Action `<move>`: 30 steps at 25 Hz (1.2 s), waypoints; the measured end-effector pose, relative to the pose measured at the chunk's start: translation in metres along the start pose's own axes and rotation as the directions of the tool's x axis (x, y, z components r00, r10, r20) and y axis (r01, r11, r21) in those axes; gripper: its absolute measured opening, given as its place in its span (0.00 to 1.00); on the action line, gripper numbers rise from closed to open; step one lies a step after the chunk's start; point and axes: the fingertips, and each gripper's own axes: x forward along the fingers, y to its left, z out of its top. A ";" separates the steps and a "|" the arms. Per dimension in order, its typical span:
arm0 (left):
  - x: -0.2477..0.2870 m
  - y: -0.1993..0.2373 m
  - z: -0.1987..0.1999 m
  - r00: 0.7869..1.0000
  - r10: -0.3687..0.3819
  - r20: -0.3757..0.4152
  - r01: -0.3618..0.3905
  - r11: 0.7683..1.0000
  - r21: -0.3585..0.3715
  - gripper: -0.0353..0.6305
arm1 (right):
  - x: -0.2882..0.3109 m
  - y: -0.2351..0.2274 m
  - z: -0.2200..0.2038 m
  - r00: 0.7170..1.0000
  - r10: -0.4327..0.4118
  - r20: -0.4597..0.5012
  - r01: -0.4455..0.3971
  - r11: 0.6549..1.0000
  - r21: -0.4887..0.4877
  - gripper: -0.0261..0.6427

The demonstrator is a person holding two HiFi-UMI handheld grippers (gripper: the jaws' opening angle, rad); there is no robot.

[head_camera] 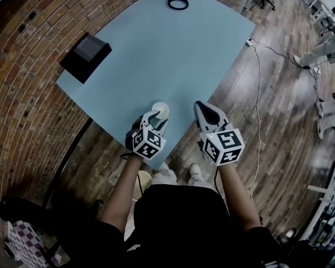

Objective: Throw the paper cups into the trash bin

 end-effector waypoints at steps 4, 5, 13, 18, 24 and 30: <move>0.018 -0.006 -0.008 0.998 0.003 -0.070 0.006 0.992 0.126 0.34 | 0.002 -0.005 -0.009 1.000 -0.017 -0.021 0.018 1.000 0.013 0.05; 0.021 -0.006 -0.009 0.996 0.007 -0.086 0.006 0.988 0.154 0.34 | 0.003 -0.004 -0.010 1.000 -0.012 -0.025 0.013 1.000 0.013 0.05; 0.037 0.001 -0.027 0.986 -0.008 -0.169 0.049 0.970 0.238 0.33 | 0.018 0.008 -0.006 0.998 0.063 -0.014 -0.062 0.998 0.030 0.05; 0.040 0.009 -0.022 0.984 0.007 -0.176 0.045 0.957 0.286 0.17 | 0.028 0.006 -0.005 0.997 0.072 -0.019 -0.071 0.997 0.030 0.05; 0.043 0.012 -0.019 0.984 0.003 -0.180 0.051 0.955 0.293 0.12 | 0.034 0.001 -0.005 0.997 0.078 -0.021 -0.078 0.996 0.037 0.05; 0.038 0.012 -0.010 0.986 0.011 -0.165 0.037 0.959 0.282 0.10 | 0.030 -0.003 0.000 0.996 0.091 -0.013 -0.091 0.995 0.035 0.05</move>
